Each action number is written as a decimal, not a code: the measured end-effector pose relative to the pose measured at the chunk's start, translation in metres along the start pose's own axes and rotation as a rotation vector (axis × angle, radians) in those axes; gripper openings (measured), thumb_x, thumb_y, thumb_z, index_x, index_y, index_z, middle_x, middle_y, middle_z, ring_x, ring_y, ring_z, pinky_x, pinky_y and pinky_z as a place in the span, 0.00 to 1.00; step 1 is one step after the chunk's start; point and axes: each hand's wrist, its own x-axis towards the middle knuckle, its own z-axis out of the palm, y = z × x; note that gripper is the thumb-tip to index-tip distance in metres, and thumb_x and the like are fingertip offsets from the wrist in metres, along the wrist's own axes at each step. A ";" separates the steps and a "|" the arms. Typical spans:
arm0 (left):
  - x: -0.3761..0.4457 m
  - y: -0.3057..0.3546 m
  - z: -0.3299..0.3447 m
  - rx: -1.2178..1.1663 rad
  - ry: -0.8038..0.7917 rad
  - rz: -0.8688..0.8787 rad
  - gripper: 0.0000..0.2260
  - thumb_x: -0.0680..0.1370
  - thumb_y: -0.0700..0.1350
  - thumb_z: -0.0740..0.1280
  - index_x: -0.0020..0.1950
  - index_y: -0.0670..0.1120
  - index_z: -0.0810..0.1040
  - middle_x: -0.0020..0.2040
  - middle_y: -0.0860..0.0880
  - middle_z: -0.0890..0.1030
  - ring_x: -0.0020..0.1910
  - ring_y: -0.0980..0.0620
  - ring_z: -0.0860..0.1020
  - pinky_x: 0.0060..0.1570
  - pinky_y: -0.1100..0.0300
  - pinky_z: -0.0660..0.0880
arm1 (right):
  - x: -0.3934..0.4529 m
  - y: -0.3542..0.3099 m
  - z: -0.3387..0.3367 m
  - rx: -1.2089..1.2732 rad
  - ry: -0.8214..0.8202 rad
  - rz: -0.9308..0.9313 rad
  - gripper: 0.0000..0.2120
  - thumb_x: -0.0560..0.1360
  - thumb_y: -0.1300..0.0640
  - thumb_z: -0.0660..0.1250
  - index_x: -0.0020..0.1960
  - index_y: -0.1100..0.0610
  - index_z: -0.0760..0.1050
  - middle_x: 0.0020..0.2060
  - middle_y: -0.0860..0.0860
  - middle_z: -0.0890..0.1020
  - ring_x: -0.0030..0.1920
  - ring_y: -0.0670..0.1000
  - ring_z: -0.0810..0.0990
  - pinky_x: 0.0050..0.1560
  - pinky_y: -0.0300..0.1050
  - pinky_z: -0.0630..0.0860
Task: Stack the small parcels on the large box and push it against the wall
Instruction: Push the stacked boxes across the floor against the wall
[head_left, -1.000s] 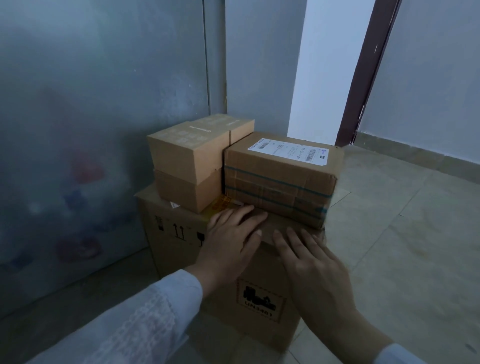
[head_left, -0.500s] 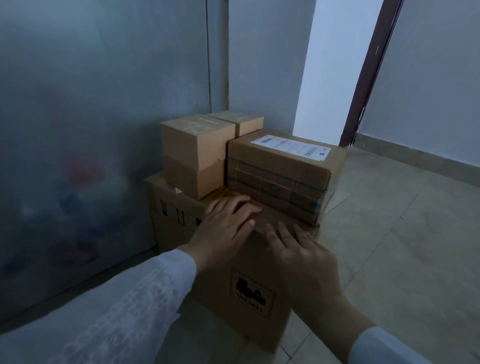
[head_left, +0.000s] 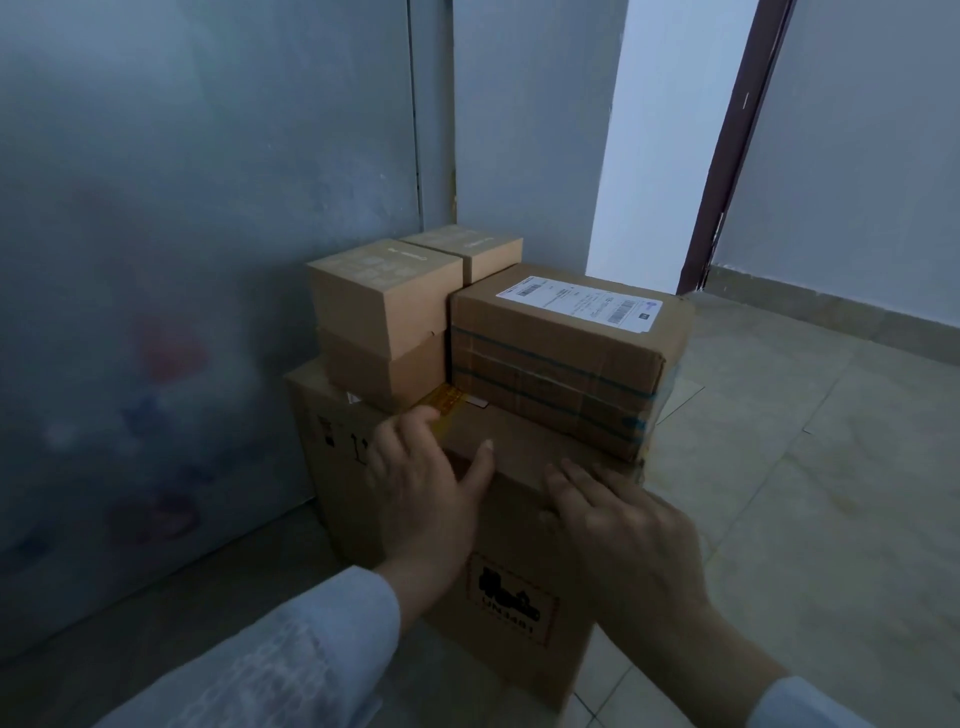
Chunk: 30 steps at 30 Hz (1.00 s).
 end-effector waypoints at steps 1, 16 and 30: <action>-0.001 0.005 -0.001 -0.053 0.025 -0.164 0.30 0.69 0.59 0.70 0.64 0.47 0.64 0.63 0.43 0.66 0.60 0.46 0.65 0.51 0.59 0.62 | -0.002 0.004 0.001 0.014 -0.007 -0.013 0.15 0.70 0.52 0.64 0.52 0.57 0.81 0.46 0.54 0.84 0.45 0.55 0.82 0.42 0.46 0.78; 0.023 -0.016 0.011 -0.642 -0.210 -0.456 0.54 0.66 0.54 0.76 0.74 0.58 0.36 0.78 0.49 0.50 0.74 0.46 0.56 0.71 0.45 0.58 | -0.027 0.002 0.008 0.067 -0.057 0.018 0.21 0.70 0.60 0.65 0.63 0.58 0.74 0.58 0.58 0.80 0.60 0.58 0.77 0.61 0.61 0.70; 0.038 -0.008 0.034 -0.583 -0.300 -0.354 0.37 0.71 0.55 0.70 0.74 0.57 0.53 0.71 0.48 0.68 0.67 0.45 0.69 0.66 0.43 0.67 | -0.019 -0.016 0.006 0.002 0.082 0.008 0.20 0.73 0.59 0.53 0.57 0.60 0.79 0.51 0.61 0.83 0.51 0.60 0.81 0.47 0.62 0.79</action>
